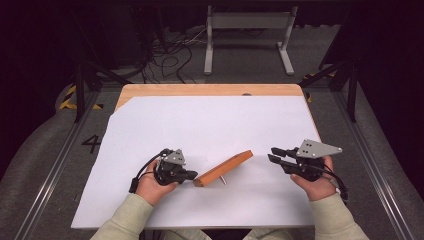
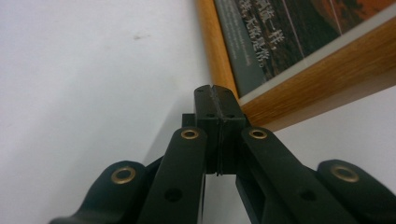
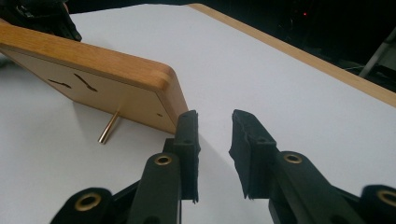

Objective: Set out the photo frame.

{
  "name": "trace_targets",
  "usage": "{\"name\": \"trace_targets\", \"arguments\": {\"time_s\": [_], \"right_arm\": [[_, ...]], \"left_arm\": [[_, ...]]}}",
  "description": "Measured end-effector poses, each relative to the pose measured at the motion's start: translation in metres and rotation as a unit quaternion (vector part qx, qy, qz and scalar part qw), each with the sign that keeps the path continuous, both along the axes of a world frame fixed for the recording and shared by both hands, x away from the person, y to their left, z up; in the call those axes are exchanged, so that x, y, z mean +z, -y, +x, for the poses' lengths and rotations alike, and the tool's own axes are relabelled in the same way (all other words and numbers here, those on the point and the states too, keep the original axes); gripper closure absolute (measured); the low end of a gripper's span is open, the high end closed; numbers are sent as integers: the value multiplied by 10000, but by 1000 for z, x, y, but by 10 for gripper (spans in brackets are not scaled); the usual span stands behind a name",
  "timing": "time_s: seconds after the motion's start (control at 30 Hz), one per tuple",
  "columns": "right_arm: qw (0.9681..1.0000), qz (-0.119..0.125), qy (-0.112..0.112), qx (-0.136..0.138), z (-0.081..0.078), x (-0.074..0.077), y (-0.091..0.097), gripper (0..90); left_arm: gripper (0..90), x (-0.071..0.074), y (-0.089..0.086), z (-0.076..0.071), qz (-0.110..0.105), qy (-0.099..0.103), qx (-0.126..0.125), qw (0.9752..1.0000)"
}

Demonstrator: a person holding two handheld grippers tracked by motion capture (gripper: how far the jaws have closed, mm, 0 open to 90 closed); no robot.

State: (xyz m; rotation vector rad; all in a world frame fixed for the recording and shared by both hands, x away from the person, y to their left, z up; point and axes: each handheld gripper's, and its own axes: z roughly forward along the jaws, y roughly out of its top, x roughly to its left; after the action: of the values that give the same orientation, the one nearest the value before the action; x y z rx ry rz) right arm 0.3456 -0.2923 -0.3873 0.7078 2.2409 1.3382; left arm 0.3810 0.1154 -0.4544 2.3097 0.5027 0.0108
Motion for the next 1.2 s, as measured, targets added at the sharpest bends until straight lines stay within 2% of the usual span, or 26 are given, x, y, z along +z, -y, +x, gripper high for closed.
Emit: {"name": "trace_targets", "arguments": {"time_s": [0.27, 0.43, 0.6, 0.83, 0.93, 1.2], "right_arm": [[10000, 5, -36, -6, 0, 0, 0, 716], [10000, 1, -23, -7, 0, 0, 0, 715], [10000, -1, -11, 12, 0, 0, 0, 714], [10000, -11, -65, 60, 0, -1, -3, 719], [10000, -10, -67, 69, 0, -1, -4, 719], [9999, 8, -83, 80, 0, -1, -4, 722]], "left_arm": [[900, -1, 2, -1, -8, -52, -173, 9998], [900, 1, 13, -7, 22, -136, -425, 9990], [900, 1, 21, -11, 17, -178, -721, 9972], [900, 0, 26, -14, -28, -276, -873, 9958], [900, 0, 33, -17, -53, -276, -1037, 9942], [900, -1, 48, -23, -96, -328, -1271, 9913]]}}
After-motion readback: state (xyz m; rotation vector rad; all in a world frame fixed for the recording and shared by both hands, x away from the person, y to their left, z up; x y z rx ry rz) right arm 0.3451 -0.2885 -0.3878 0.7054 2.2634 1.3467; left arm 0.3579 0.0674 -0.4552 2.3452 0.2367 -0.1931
